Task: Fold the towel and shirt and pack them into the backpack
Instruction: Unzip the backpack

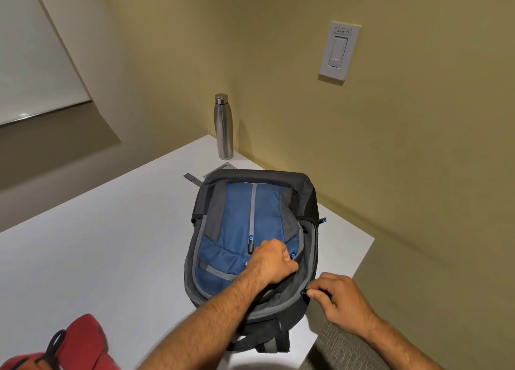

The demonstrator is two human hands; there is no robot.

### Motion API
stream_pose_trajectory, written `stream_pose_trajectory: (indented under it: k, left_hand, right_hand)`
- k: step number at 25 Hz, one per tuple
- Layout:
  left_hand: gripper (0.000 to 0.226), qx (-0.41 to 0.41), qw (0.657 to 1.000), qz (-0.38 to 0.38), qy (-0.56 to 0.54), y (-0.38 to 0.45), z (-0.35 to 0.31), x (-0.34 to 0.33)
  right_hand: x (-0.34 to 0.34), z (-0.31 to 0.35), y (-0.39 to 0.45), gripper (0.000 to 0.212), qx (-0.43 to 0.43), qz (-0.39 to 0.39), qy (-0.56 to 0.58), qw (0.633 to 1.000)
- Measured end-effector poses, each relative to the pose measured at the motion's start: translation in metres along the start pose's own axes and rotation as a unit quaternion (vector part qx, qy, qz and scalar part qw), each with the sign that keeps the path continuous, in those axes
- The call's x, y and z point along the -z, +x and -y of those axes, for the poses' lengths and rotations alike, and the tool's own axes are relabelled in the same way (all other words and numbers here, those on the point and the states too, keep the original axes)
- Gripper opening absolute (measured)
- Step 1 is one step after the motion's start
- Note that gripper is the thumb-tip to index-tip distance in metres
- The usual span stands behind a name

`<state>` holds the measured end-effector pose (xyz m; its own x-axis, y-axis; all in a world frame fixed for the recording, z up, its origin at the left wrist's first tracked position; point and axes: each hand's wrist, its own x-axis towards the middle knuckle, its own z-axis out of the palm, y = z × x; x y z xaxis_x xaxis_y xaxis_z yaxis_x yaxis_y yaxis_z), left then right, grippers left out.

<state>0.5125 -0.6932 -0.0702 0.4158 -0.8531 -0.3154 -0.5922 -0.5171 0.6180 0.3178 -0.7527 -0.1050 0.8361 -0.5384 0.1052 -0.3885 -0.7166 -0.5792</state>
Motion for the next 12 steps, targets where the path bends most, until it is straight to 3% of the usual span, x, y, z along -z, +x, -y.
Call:
stream_pose_trajectory:
  k: [7,12]
  left_hand:
    - [0.018,-0.018,0.999,0.008,0.029,-0.001,-0.006,0.011]
    - [0.015,-0.015,0.999,0.006,0.033,-0.003,-0.006,0.008]
  right_hand:
    - [-0.045,0.051,-0.026,0.013,-0.014,-0.033,0.09,0.995]
    - [-0.083,0.085,-0.029,0.027,-0.068,-0.028,0.097,0.993]
